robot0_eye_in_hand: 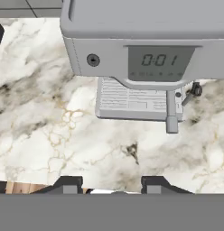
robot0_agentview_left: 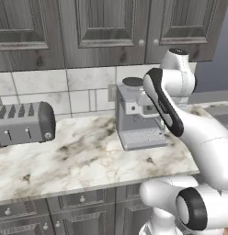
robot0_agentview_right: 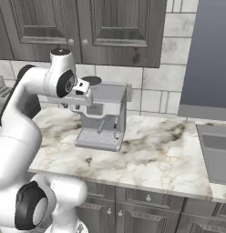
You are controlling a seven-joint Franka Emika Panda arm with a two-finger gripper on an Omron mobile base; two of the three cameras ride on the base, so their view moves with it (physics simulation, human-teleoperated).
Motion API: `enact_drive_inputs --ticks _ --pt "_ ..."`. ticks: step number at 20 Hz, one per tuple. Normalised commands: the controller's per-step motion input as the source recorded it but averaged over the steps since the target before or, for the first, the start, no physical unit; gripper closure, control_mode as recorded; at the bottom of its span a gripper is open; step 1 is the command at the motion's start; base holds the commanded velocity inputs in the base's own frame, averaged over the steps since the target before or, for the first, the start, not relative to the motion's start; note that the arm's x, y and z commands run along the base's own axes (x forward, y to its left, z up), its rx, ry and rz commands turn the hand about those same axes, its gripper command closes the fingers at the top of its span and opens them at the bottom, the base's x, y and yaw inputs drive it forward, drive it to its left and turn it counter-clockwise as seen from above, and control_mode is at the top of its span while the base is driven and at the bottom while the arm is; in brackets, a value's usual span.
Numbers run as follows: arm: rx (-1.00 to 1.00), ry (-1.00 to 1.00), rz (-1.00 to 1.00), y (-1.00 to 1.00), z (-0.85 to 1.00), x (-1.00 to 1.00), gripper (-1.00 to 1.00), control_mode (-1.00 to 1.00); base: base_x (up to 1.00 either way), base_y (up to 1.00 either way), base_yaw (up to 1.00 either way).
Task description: Move the syrup bottle and mustard from the cabinet to the dining counter.
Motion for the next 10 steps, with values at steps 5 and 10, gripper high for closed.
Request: enact_drive_inputs --ticks 5,10 --pt "0.0 -0.11 -0.01 0.0 0.01 -0.36 -1.0 -1.0 0.0 0.0 0.0" --pt "0.0 -0.27 -0.07 0.0 0.27 -0.53 -1.0 -1.0 0.0 0.0 0.0"
